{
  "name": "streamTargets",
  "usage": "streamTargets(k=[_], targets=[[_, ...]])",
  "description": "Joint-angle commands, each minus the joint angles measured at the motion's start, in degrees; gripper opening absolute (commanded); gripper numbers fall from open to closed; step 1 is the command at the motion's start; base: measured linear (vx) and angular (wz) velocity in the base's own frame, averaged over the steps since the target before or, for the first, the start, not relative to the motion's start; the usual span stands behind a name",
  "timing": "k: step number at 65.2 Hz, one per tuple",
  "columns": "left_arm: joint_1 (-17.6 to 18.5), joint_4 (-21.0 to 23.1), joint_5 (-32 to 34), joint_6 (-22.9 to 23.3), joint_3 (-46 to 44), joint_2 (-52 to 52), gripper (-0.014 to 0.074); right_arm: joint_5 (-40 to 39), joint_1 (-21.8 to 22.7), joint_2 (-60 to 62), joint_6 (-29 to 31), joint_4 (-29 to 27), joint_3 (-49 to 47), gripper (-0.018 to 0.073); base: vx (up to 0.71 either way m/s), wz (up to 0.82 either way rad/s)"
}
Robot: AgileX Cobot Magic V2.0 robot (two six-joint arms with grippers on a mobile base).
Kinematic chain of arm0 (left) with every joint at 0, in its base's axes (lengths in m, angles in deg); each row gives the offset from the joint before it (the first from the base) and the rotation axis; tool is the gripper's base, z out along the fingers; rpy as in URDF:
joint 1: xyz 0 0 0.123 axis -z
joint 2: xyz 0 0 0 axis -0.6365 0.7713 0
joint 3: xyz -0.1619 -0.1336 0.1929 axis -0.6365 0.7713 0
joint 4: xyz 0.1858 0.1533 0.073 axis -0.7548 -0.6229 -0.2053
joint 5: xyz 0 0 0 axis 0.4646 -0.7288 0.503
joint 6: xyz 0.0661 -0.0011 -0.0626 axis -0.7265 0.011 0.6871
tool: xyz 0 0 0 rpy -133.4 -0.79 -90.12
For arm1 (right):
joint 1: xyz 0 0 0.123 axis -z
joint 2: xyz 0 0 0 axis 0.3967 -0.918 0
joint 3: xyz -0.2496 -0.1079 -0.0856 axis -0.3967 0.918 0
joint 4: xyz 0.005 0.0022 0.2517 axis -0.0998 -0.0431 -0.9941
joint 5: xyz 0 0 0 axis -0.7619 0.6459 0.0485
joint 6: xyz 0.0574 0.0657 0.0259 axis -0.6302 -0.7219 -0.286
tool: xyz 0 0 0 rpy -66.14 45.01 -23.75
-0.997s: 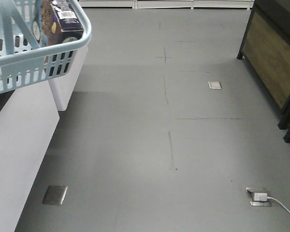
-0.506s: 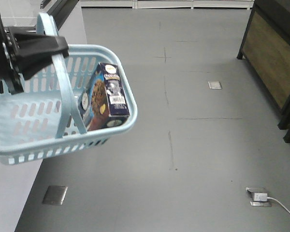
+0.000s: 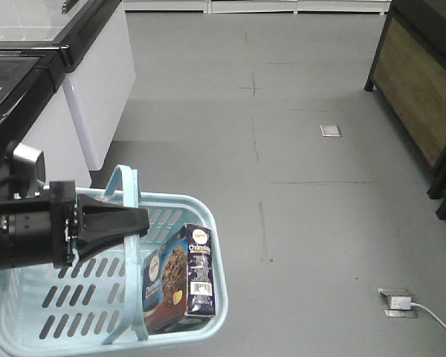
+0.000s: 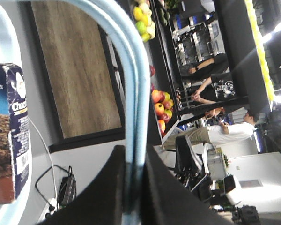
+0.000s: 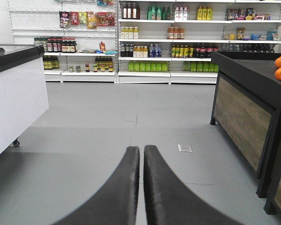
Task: Left arm holds basket, right arm returns cookies
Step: 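Lower the held basket in front of the robot with the left gripper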
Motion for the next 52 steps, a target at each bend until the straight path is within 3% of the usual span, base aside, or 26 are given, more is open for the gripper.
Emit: streamTargets(k=[1, 19, 52], targets=[[1.5, 8.5, -4.5, -3.4, 0.7, -1.9, -0.0003, -4.2, 0.2, 0.7, 0.0, 0.4, 1.0, -0.0006, 0.0, 0.0], [7.1, 8.5, -4.6, -4.4, 3.3, -1.9, -0.0003, -4.2, 0.2, 0.7, 0.0, 0.4, 1.0, -0.0006, 0.0, 0.0], [9.3, 8.5, -3.8, -2.1, 1.6, -1.9, -0.0003, -4.2, 0.2, 0.7, 0.0, 0.4, 1.0, -0.0006, 0.0, 0.0]])
